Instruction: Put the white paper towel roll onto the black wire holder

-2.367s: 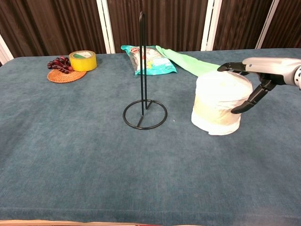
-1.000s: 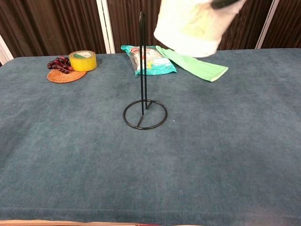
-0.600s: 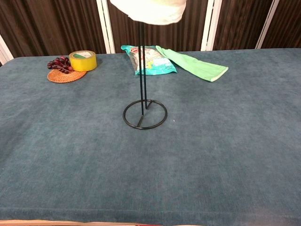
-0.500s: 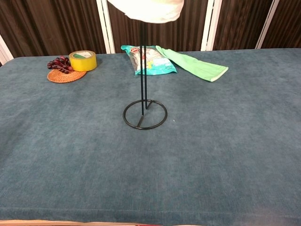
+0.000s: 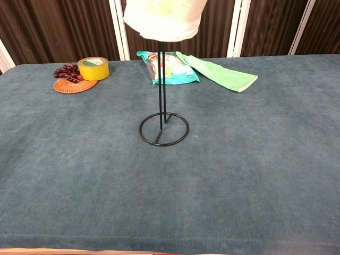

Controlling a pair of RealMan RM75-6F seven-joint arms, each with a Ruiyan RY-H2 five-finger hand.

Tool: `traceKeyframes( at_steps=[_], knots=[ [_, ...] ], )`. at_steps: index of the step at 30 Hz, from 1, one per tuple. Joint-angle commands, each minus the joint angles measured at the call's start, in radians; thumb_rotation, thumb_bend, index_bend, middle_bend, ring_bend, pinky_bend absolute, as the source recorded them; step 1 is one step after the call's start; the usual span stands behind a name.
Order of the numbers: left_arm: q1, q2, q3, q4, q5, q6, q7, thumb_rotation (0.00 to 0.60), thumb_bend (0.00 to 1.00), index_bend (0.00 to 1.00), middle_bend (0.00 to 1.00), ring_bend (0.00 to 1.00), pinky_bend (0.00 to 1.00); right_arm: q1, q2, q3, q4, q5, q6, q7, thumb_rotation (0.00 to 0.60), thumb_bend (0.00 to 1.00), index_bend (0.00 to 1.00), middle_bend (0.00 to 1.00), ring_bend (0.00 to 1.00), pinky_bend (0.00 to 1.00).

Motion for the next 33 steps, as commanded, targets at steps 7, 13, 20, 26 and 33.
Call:
traceKeyframes(
  at_steps=[7,13,20,26,33],
  knots=[
    [-0.001,-0.004,0.002,0.000,0.014,0.004,0.010,0.600,0.50,0.00,0.00,0.00,0.05,0.047,-0.058,-0.034,0.052,0.029,0.011,-0.047,0.600,0.11,0.73,0.56,0.52,0.45],
    [0.000,-0.004,0.004,0.001,0.017,0.006,0.008,0.600,0.50,0.00,0.00,0.00,0.05,0.055,-0.087,-0.051,0.070,0.055,0.037,-0.070,0.600,0.11,0.61,0.55,0.50,0.45],
    [0.001,-0.002,0.005,0.001,0.018,0.005,0.005,0.600,0.50,0.00,0.00,0.00,0.05,0.042,-0.080,-0.067,0.088,0.046,0.002,-0.046,0.600,0.10,0.00,0.17,0.14,0.28],
    [0.003,-0.004,0.006,0.001,0.021,0.008,0.009,0.600,0.50,0.00,0.00,0.00,0.05,0.027,-0.055,-0.078,0.089,0.017,-0.021,-0.027,0.600,0.10,0.00,0.00,0.00,0.15],
    [0.006,-0.004,0.011,0.000,0.031,0.013,0.013,0.600,0.50,0.00,0.00,0.00,0.05,-0.027,0.019,-0.120,0.021,-0.051,-0.022,-0.016,0.600,0.10,0.00,0.00,0.00,0.09]
  ],
)
